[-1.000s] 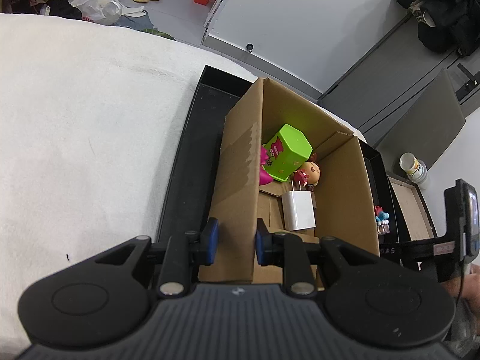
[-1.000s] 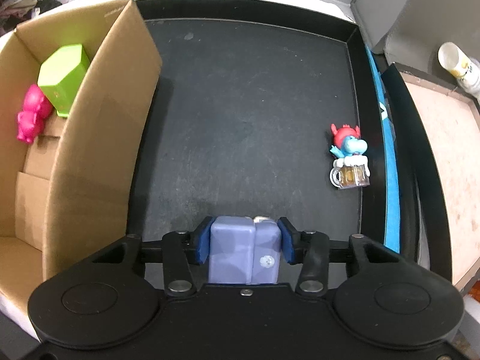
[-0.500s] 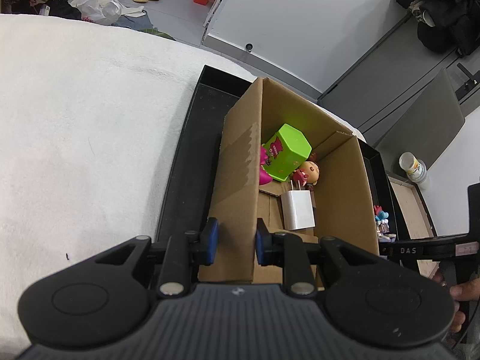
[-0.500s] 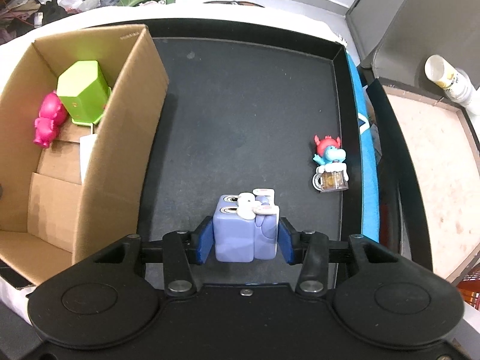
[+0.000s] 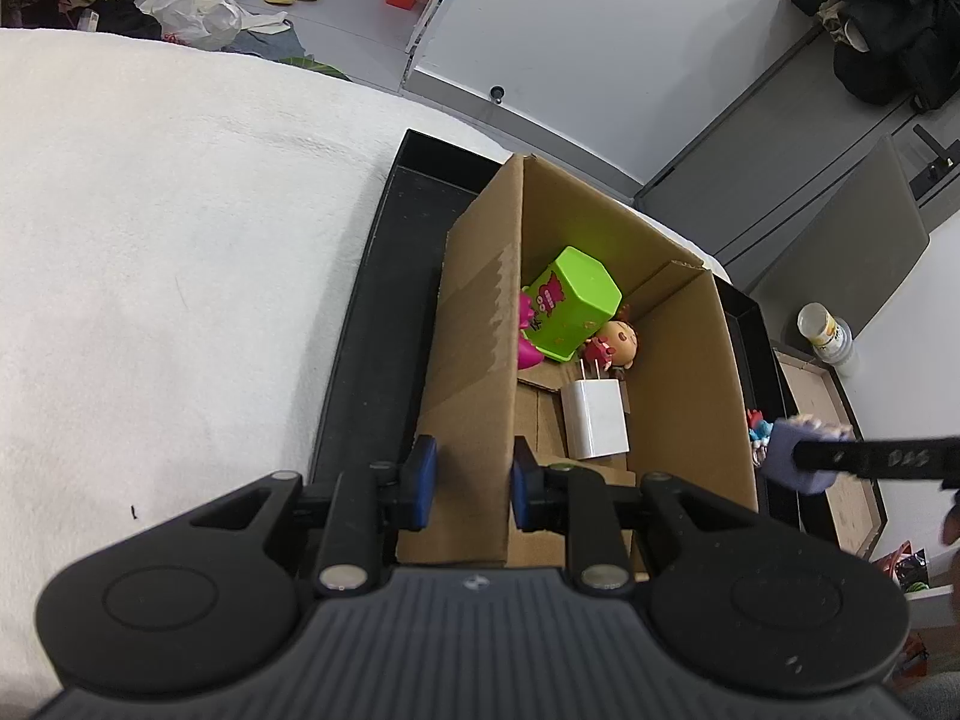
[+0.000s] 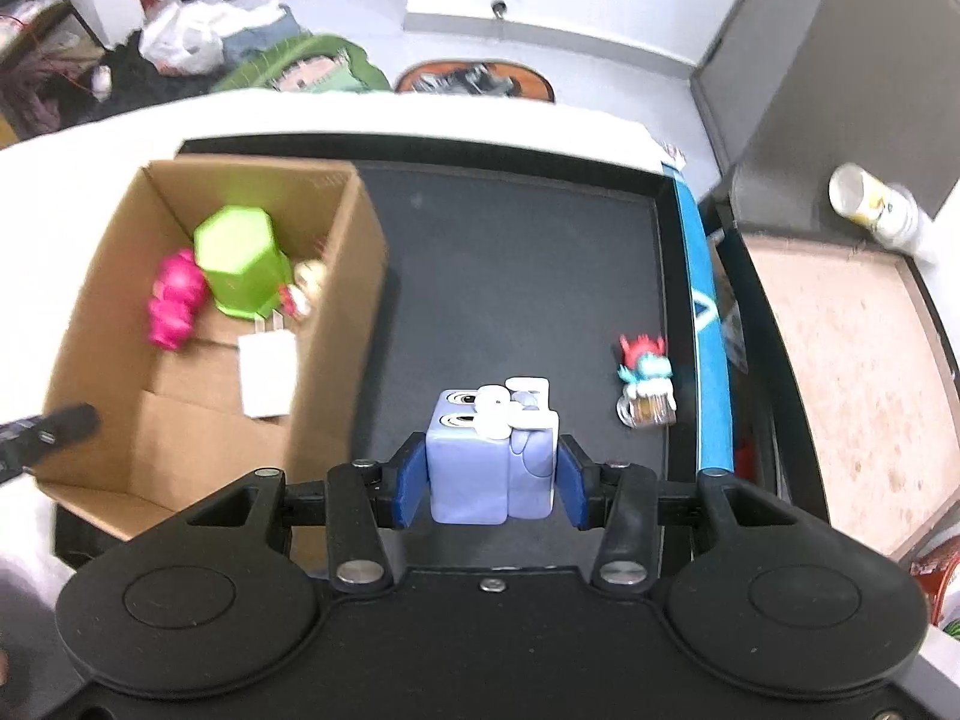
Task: Organize rigid objects
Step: 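Carry the lavender block into the box and open the right gripper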
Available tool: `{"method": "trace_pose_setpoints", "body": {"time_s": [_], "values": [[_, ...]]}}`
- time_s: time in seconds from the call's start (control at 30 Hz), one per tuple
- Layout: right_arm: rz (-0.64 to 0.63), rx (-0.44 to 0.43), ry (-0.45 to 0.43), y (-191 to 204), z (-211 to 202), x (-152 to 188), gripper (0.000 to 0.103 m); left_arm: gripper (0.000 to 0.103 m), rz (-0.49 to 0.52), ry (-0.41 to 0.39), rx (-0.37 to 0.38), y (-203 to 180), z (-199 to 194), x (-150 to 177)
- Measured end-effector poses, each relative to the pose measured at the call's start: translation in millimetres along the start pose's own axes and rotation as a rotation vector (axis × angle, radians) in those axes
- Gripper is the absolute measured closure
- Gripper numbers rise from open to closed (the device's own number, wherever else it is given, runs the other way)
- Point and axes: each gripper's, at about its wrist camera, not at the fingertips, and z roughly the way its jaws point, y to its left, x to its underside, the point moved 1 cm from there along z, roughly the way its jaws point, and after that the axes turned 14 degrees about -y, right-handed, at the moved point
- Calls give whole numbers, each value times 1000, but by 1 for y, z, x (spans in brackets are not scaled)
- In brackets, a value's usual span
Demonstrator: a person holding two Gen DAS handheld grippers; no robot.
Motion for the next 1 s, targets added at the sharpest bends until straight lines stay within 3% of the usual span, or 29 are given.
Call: {"method": "trace_pose_setpoints", "body": {"time_s": [0.5, 1.0], "values": [[-100, -11, -72, 50, -26, -34, 59, 81, -6, 0, 6, -1, 0, 0], [-159, -122, -122, 108, -39, -54, 59, 81, -11, 3, 13, 0, -1, -1]]}}
